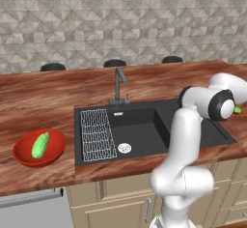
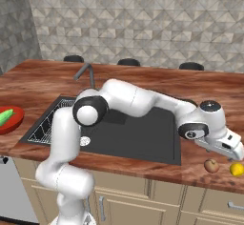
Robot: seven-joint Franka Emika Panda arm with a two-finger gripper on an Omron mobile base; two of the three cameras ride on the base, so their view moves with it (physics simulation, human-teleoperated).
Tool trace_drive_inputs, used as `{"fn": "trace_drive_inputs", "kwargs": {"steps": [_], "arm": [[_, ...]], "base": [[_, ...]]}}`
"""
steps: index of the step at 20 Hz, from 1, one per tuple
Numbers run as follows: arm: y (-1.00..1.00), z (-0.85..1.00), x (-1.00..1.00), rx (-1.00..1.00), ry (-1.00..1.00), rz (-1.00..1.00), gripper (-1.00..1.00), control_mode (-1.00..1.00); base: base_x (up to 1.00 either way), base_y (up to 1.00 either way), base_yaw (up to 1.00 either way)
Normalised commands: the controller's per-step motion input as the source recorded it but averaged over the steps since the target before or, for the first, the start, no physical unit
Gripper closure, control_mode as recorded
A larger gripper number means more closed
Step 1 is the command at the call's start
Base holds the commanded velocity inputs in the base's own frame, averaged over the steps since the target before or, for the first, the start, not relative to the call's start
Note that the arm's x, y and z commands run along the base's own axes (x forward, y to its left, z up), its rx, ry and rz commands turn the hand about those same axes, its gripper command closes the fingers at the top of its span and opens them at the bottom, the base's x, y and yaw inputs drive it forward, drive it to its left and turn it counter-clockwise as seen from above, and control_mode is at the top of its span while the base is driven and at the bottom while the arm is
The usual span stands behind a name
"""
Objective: There is a mixed pile of frozen fruits and vegetables on the counter. Locate all the frozen vegetables and place the items in a bowl on the counter. Take all the frozen fruits and defrost them in a running sink.
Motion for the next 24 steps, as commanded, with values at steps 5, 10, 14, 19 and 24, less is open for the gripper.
{"fn": "trace_drive_inputs", "kwargs": {"steps": [5,10,14,19,24], "arm": [[-0.71,0.04,-0.01,0.03,-0.02,-0.03,-1.00,-1.00],[-0.29,-0.06,0.03,0.06,-0.08,0.00,-1.00,-1.00],[0.00,-0.41,0.43,0.02,-0.06,0.01,-1.00,-1.00],[0.02,-0.56,0.54,-0.04,0.13,0.00,-1.00,-1.00],[-0.02,-0.29,0.17,-0.03,0.25,0.01,-1.00,-1.00]], "base": [[0.00,0.00,0.00],[0.00,0.00,0.00],[0.00,0.00,0.00],[0.00,0.00,0.00],[0.00,0.00,0.00]]}}
